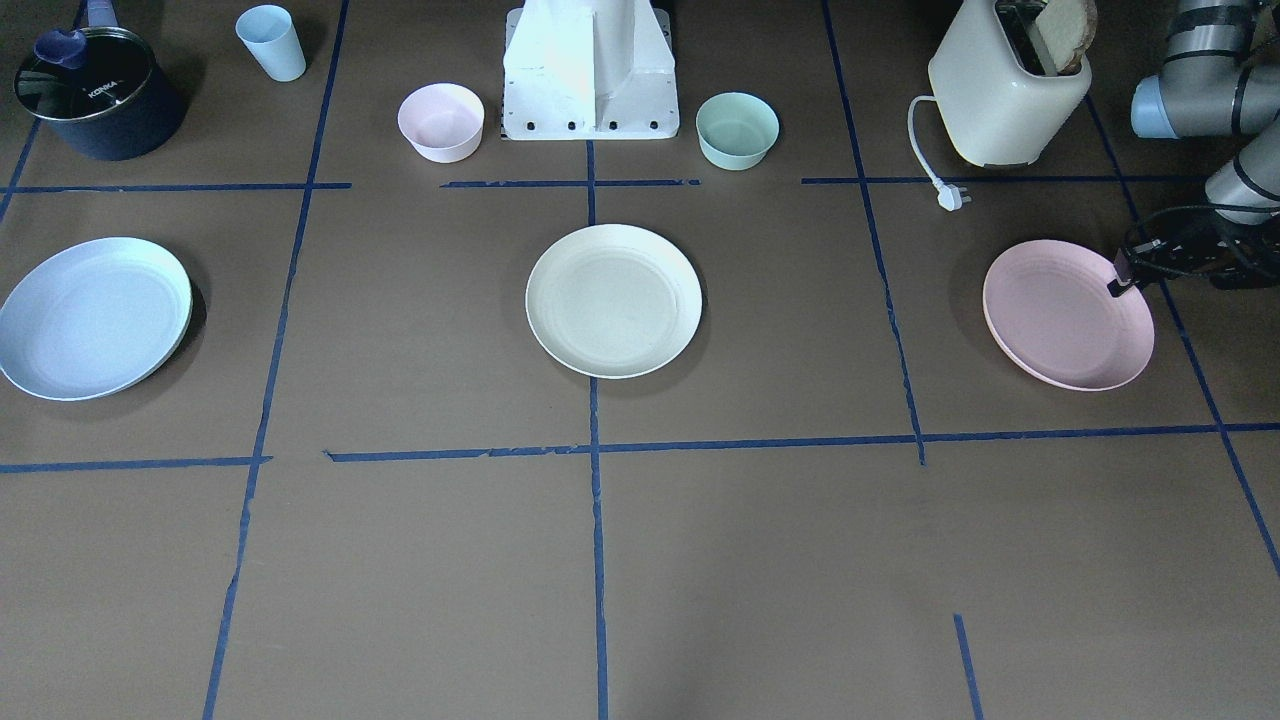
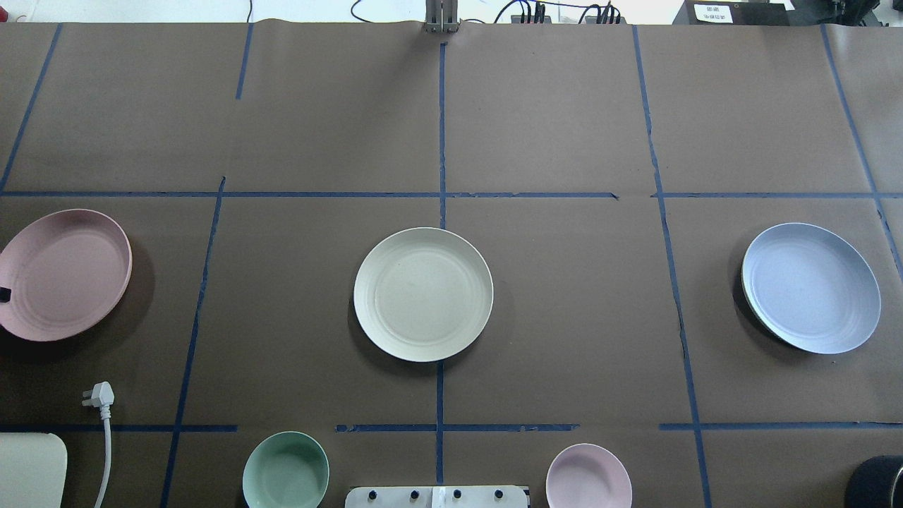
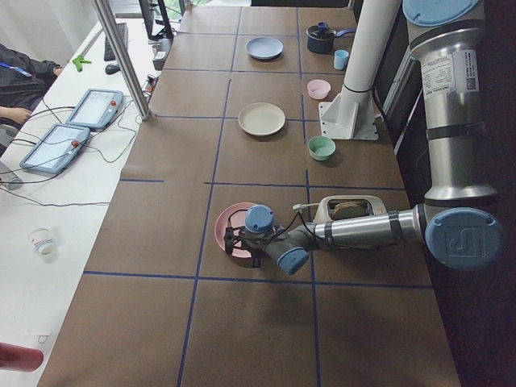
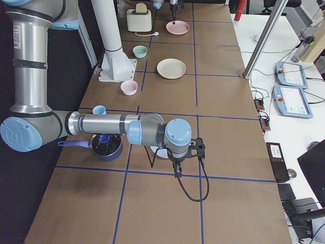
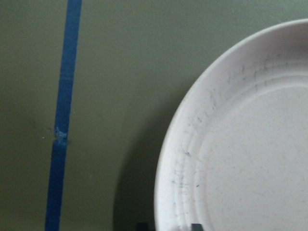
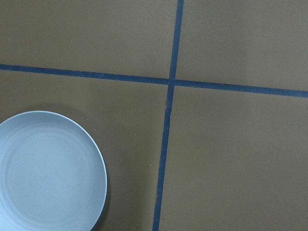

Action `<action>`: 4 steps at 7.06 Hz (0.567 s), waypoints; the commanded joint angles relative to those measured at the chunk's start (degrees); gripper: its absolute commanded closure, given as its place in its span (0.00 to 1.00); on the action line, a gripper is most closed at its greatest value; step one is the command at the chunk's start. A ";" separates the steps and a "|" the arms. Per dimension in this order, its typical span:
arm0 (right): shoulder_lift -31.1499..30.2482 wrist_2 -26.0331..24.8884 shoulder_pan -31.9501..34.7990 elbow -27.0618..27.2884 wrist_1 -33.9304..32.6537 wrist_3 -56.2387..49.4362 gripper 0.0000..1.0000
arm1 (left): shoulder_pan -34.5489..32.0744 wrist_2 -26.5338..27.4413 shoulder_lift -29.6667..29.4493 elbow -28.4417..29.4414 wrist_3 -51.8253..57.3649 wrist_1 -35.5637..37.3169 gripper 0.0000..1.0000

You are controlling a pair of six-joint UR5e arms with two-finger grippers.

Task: Stack three plates with pink and blue
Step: 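Reach the left gripper to the pink plate rim and grasp it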

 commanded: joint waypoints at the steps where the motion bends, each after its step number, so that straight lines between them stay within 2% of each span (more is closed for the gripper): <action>1: 0.03 0.07 0.00 0.00 0.00 0.04 0.00 | -4.64 -10.88 1.70 -2.71 -0.13 0.86 1.00; 2: 0.11 -0.02 0.00 0.09 0.00 0.13 0.00 | -11.12 -15.92 1.70 -3.25 -0.14 1.04 1.00; 3: 0.12 -0.02 0.00 0.18 0.00 0.13 0.00 | -12.23 -19.53 1.44 -4.21 -0.31 2.44 1.00; 4: 0.03 -0.02 0.00 0.53 0.00 0.21 0.00 | -13.29 -20.09 1.35 -8.39 -0.31 8.80 1.00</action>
